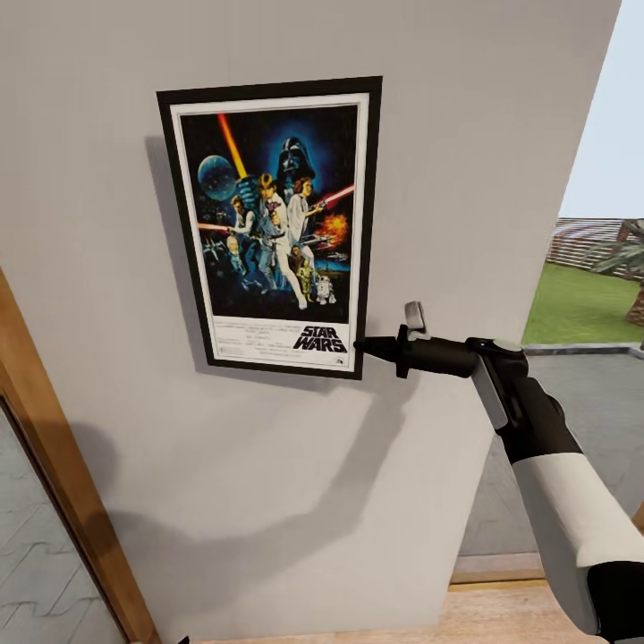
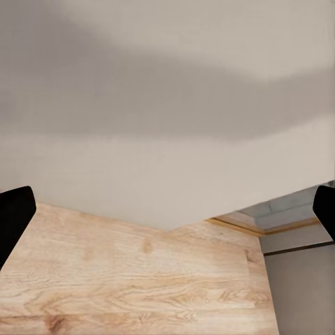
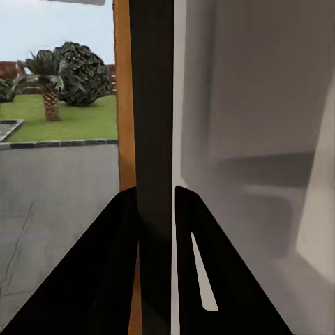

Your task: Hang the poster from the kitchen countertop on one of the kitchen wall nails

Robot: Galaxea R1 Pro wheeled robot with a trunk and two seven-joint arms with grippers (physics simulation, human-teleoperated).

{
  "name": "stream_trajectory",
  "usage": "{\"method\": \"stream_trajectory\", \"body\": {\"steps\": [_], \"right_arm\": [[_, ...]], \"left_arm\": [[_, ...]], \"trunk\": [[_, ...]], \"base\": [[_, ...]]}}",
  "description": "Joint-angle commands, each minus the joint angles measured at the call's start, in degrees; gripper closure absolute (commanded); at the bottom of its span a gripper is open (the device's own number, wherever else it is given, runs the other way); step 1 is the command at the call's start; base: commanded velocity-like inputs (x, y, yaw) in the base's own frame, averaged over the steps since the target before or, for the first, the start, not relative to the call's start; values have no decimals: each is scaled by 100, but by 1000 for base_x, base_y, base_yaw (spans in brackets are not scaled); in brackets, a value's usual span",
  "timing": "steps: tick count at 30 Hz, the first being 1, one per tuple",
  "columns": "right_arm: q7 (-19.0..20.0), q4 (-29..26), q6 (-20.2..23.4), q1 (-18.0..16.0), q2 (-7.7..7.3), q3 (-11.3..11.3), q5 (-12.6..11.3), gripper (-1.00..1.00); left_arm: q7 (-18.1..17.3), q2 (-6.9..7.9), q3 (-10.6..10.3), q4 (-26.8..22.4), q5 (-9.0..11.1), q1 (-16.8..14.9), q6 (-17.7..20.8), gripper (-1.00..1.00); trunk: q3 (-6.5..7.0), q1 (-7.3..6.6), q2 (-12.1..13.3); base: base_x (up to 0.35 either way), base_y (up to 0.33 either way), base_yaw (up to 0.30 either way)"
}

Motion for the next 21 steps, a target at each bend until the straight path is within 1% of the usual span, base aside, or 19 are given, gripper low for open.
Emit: {"method": "stream_trajectory", "body": {"steps": [1, 21], "right_arm": [[-2, 2, 62, -2, -6, 13, -49, 100], [-8, 41, 62, 6, -6, 14, -41, 100]], "left_arm": [[-2, 2, -48, -5, 39, 0, -31, -100], [-10, 3, -48, -4, 39, 0, -31, -100]], "trunk": [[-3, 2, -4], [-3, 2, -4]], "base": [[0, 0, 0], [0, 0, 0]]}}
